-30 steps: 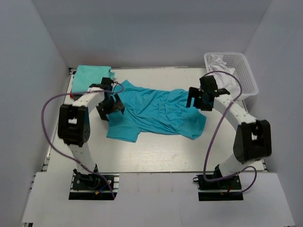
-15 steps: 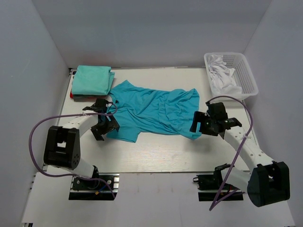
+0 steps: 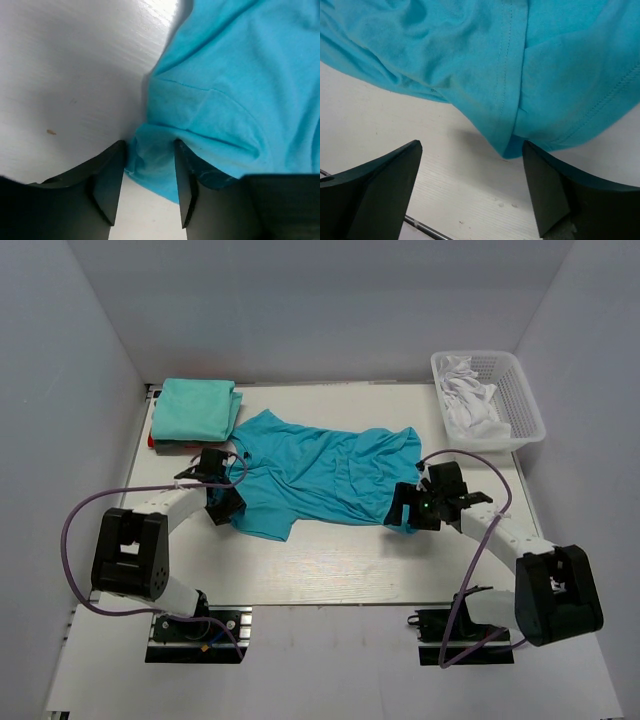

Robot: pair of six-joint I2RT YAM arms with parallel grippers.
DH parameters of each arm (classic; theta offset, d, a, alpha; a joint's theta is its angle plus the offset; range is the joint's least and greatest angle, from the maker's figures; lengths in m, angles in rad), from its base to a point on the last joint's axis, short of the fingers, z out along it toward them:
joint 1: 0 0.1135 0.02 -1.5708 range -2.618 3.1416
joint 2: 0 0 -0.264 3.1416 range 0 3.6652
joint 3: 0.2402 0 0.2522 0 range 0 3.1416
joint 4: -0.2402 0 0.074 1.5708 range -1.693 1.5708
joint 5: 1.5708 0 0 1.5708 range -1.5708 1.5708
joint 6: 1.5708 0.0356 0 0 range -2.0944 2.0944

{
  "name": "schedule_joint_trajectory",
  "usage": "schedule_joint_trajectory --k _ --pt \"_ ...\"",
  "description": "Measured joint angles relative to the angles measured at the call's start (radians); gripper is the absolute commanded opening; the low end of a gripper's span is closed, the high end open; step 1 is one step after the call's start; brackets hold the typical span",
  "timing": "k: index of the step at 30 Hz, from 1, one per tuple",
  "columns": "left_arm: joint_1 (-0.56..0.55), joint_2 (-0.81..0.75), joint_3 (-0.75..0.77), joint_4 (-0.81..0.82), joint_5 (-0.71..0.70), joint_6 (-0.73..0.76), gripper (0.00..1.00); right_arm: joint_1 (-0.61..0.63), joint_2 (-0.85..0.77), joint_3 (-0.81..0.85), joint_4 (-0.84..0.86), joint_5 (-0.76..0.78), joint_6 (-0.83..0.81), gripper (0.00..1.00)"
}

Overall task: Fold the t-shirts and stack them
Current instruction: Flatten out the tshirt

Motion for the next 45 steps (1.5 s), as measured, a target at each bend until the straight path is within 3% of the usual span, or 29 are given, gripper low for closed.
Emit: schedule_joint_trajectory --k 2,5,7,10,12,13,18,25,30,32,34,40,45 --pt "0.001 -0.002 -0.012 0.031 0.013 0.003 0.31 0.001 0.019 -0.010 0.027 -0.005 0.003 0.80" --pt "0.002 -0.001 -0.027 0.068 0.039 -0.008 0.10 0.002 0.051 -0.019 0.062 -0.004 0.005 0.67" --pt "0.002 -0.001 -0.032 0.084 0.053 -0.009 0.00 0.005 0.078 -0.021 0.080 -0.005 0.002 0.51" --pt "0.002 -0.001 -0.034 0.091 0.064 -0.009 0.00 0.010 0.117 -0.029 0.103 -0.023 -0.003 0.27" --pt "0.002 -0.002 -0.034 0.091 0.068 -0.009 0.00 0.012 0.127 -0.030 0.112 -0.031 -0.007 0.02" --pt "0.002 -0.002 -0.034 0.091 0.070 -0.009 0.00 0.014 0.130 -0.031 0.111 -0.034 -0.010 0.00" --pt "0.002 -0.031 -0.034 0.051 0.071 -0.009 0.00 0.014 0.111 -0.002 0.035 -0.010 -0.003 0.00" --pt "0.002 -0.183 0.003 -0.035 0.008 -0.016 0.00 0.003 0.078 0.226 -0.111 0.138 0.057 0.00" --pt "0.002 -0.240 0.017 -0.052 -0.028 -0.023 0.00 -0.035 0.084 0.269 -0.158 0.225 0.111 0.00" --pt "0.002 -0.232 0.017 -0.057 -0.031 -0.024 0.00 -0.057 0.108 0.291 -0.190 0.268 0.136 0.04" --pt "0.002 -0.217 0.017 -0.061 -0.031 -0.026 0.00 -0.076 0.153 0.330 -0.218 0.309 0.158 0.00" --pt "0.002 -0.178 0.017 -0.063 -0.030 -0.027 0.00 -0.112 0.301 0.398 -0.203 0.454 0.169 0.00" --pt "0.002 -0.158 0.008 -0.058 -0.027 -0.027 0.00 -0.122 0.357 0.441 -0.134 0.420 0.064 0.00"
